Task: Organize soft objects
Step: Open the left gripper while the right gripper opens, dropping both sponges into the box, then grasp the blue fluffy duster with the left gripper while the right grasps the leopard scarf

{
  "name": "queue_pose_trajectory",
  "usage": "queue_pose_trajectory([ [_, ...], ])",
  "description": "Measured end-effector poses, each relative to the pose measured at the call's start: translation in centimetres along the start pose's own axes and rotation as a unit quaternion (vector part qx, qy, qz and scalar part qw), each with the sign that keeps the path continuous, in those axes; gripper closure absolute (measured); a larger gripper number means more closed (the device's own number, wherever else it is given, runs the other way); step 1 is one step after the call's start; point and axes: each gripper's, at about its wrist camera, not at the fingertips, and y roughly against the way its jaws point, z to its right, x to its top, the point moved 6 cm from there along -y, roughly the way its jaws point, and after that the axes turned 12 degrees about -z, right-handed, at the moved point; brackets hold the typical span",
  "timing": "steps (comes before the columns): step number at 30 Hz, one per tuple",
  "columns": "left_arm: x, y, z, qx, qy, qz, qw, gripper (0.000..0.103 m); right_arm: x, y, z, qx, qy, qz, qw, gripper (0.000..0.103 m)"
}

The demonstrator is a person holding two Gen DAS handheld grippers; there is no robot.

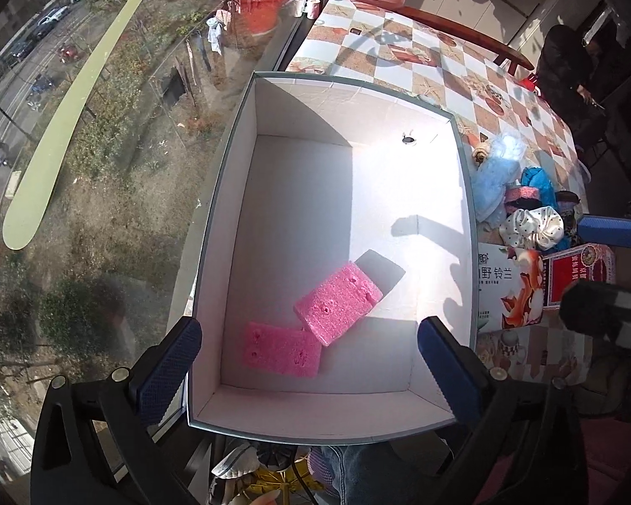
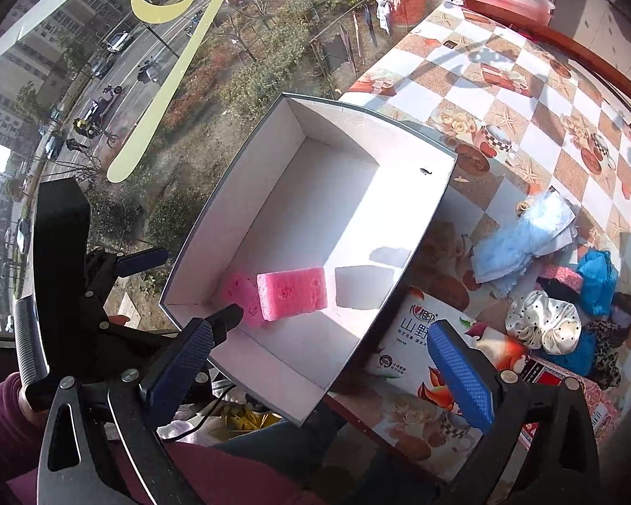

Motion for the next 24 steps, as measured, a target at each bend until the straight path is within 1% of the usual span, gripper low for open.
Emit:
queue_pose_trajectory([
  [3, 0.6, 0.7, 0.7, -0.013, -0.003, 0.008, 0.9999, 0.0, -0.4, 0.8, 1.5, -0.006, -0.024, 0.007, 1.0, 0.0],
  [6, 1.2, 1.5, 1.9, -0.012, -0.016, 0.018, 0.9996, 0.0, -1.0, 1.9, 2.9, -0.011, -0.046, 0.016, 0.999, 0.0],
  [10, 2.2, 2.8, 4.2, -0.007, -0.046, 0.031, 0.9985, 0.0, -2.2, 3.3, 5.5, -0.009, -0.088, 0.023, 0.996, 0.0],
  [13, 3.2, 3.4, 6.6, -0.018, -0.065, 0.031, 0.9972, 0.0, -3.5, 4.6, 8.3, -0.004, -0.131, 0.03, 0.991, 0.0],
  [15, 3.8, 3.6, 8.4, -0.028, -0.08, 0.024, 0.9961, 0.0, -4.5, 5.6, 10.3, -0.001, -0.163, 0.036, 0.986, 0.0],
  [18, 5.0, 3.4, 11.5, -0.028, -0.108, 0.017, 0.9936, 0.0, -6.3, 7.3, 13.6, 0.0, -0.211, 0.047, 0.976, 0.0],
  [21, 6.5, 2.9, 14.5, -0.015, -0.135, 0.009, 0.9907, 0.0, -8.3, 8.7, 17.3, 0.001, -0.259, 0.062, 0.964, 0.0],
  [24, 8.6, 1.4, 17.7, 0.0, -0.161, -0.008, 0.9869, 0.0, -10.5, 9.2, 20.6, 0.002, -0.305, 0.067, 0.95, 0.0],
])
